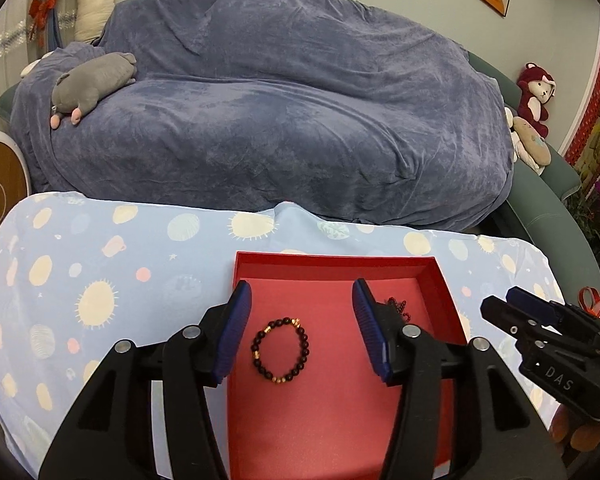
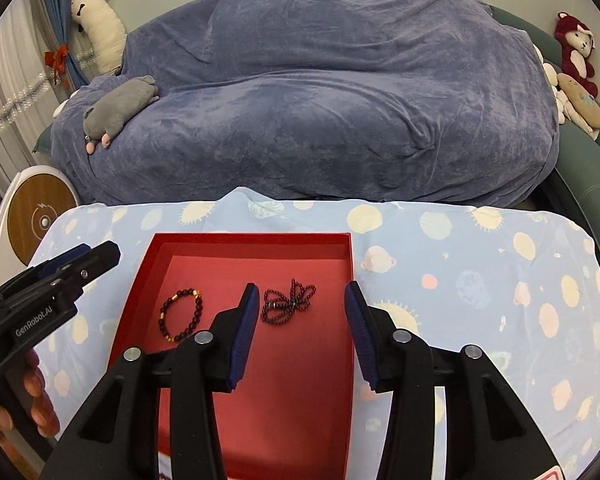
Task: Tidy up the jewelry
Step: 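Carry both bracelets into the red box and open both tools, then grasp the red bead bracelet with left tool while right tool approaches twisted gold bangle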
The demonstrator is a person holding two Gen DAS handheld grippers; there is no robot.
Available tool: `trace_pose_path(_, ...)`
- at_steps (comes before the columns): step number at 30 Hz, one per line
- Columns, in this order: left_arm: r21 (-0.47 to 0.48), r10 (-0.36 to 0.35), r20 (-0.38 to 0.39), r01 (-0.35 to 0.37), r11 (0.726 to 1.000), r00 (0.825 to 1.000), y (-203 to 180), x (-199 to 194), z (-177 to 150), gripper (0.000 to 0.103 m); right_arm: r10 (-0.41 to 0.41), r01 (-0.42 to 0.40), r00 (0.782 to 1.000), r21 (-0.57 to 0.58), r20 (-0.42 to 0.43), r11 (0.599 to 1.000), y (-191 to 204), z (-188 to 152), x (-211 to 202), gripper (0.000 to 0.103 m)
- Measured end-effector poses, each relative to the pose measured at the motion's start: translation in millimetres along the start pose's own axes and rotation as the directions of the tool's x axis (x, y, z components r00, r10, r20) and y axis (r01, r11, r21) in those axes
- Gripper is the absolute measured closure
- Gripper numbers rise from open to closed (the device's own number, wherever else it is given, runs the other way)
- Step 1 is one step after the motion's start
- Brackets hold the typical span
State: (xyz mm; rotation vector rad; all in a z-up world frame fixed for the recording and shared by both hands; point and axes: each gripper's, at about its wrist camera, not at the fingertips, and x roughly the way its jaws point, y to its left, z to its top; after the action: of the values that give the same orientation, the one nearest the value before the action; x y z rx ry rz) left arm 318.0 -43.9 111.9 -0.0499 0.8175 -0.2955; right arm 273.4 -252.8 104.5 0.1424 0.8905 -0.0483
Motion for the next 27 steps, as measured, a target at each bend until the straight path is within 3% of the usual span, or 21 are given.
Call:
trace_pose_path(4, 0.031, 0.025, 0.019, -0.026, 0.999, 1.0, 4, -39, -23, 0.051, -0.008, 0.008, 1.0, -0.008, -0.004, 1.0, -2, -29, -37, 0.059)
trace_pose_path(13, -0.003, 0.05, -0.068, -0.051, 0.999, 0.996, 23, -87, -112, 0.051, -0.018, 0.016, 0.998, -0.042, -0.057, 0.999, 13, -125, -85, 0.059)
trace_pose_path(21, -0.058, 0.06, -0.154, -0.07, 0.996, 0.986, 27, -101, -188, 0.051, -0.009, 0.009, 0.987, 0.001, -0.161, 1.0, 23, -211, -80, 0.059)
trace_pose_path(27, -0.074, 0.061, -0.176, -0.075, 0.994, 0.982, 22, -107, -220, 0.049, -0.005, 0.007, 0.979, 0.011, -0.202, 1.0, 31, -241, -67, 0.059)
